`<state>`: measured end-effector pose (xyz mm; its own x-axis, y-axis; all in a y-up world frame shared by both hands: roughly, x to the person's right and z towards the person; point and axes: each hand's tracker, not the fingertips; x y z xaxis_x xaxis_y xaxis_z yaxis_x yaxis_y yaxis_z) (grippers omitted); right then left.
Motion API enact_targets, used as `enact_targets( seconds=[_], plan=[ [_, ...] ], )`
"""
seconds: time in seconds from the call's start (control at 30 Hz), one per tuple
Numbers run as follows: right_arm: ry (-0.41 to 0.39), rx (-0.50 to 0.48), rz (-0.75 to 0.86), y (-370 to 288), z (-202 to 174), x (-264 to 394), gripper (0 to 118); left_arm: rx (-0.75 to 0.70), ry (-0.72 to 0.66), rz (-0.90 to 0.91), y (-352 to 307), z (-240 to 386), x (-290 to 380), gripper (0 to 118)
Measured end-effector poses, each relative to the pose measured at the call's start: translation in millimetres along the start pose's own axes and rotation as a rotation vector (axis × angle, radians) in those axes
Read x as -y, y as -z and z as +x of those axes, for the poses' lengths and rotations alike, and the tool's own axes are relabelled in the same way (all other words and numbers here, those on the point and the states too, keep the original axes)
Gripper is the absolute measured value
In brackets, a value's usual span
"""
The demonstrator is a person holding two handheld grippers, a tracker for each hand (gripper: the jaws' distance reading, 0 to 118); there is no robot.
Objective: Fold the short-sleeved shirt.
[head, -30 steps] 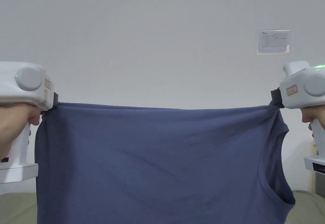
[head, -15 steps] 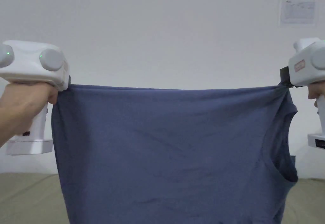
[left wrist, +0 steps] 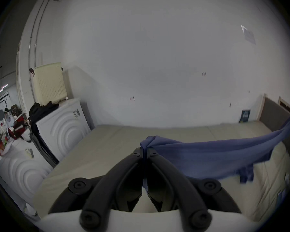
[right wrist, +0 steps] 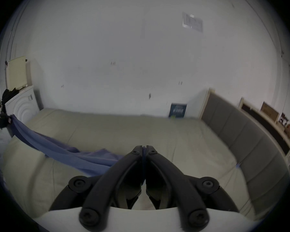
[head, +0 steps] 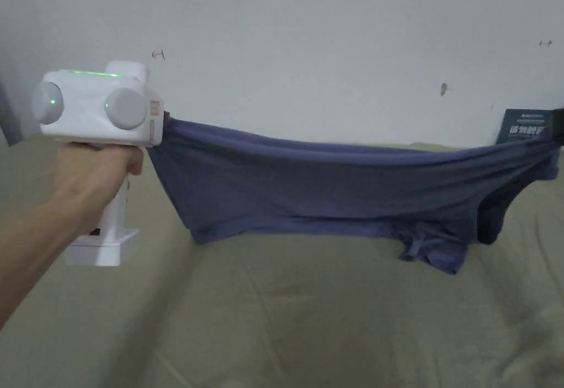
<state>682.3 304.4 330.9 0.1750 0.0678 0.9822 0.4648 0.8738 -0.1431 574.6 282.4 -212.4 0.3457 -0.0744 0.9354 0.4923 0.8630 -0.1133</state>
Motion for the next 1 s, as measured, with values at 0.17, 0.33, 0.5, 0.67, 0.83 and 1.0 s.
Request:
enact_targets(
  seconds=[0.17,0.33,0.5,0.67,0.83,1.0],
  plan=[
    [0.094,-0.097,-0.073,-40.2,4.2,116.7,4,0.015,-0.025,-0.108,-37.7,-17.2,112.7,0],
    [0.136,-0.111,-0.169,-94.8,-2.1,205.6,4,0.067,-0.115,-0.222,-85.0,-38.6,190.6,0],
    [0.148,-0.095,-0.200,-146.5,-2.2,260.3,4,0.086,-0.130,-0.290,-123.9,-48.1,243.5,0],
    [0.200,-0.087,-0.216,-187.2,11.3,293.3,4,0.052,-0.149,-0.317,-163.4,-62.9,286.5,0],
    [0.247,-0.109,-0.239,-221.2,20.7,324.1,4,0.110,-0.228,-0.363,-195.5,-80.5,317.0,0],
    [0.246,-0.106,-0.255,-231.1,28.7,352.3,4,0.109,-0.179,-0.377,-216.6,-82.0,336.8,0]
  ],
)
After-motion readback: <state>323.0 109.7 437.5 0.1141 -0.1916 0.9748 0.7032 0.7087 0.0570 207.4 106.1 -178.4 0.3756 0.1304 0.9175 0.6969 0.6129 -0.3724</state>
